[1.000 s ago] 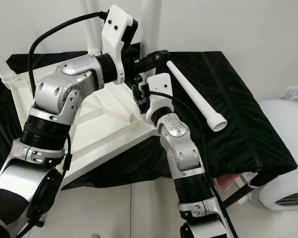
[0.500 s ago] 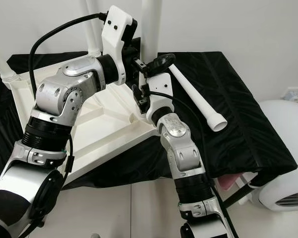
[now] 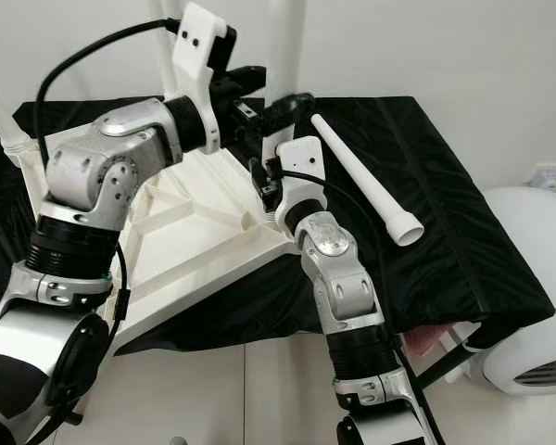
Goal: Building children table
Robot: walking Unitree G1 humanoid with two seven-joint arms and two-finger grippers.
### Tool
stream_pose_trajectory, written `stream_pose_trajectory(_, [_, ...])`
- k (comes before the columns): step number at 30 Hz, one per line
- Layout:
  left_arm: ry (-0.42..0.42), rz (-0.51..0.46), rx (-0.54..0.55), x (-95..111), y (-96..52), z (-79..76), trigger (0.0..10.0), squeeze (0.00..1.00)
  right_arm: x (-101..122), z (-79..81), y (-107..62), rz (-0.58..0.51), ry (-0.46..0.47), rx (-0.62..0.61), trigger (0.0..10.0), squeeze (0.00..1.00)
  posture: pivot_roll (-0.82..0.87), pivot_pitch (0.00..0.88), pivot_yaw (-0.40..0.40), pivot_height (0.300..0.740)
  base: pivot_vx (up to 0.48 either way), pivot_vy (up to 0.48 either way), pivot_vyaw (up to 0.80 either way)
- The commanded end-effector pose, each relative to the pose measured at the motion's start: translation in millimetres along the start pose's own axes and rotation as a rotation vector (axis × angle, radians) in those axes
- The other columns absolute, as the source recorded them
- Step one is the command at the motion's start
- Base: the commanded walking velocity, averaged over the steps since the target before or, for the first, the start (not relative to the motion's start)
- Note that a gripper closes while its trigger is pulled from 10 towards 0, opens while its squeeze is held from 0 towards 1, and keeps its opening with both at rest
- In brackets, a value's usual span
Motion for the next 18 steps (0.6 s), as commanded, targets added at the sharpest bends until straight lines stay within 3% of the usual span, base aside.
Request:
stream_pose_trajectory(1, [-0.003,-0.002,-0.023,0,-3.2,-1.2,10.0,0.0,1,-4.7,-0.8,-0.011,0.001,-0.017,10.0,0.0,-0.06,0.061,0.027,0.74,0.0,0.0,0.0])
stream_pose_trajectory(18, [0.001,0.007,-0.008,2,-19.0,10.6,10.0,0.0,1,-29.5,-1.9,-0.016,-0.013,-0.104,10.0,0.0,-0.05,0.065,0.029,0.74,0.0,0.0,0.0])
Point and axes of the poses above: a point about 5 cm out from each wrist's last joint towards the gripper, its own y axis pointing out of the wrist towards the gripper, its own x axis along the axis of the wrist's last joint, z = x × y, the point moved 4 cm from there along y, pointing out of the wrist towards the gripper, and after that the axes turned 7 degrees about y, right-handed, at the moved point
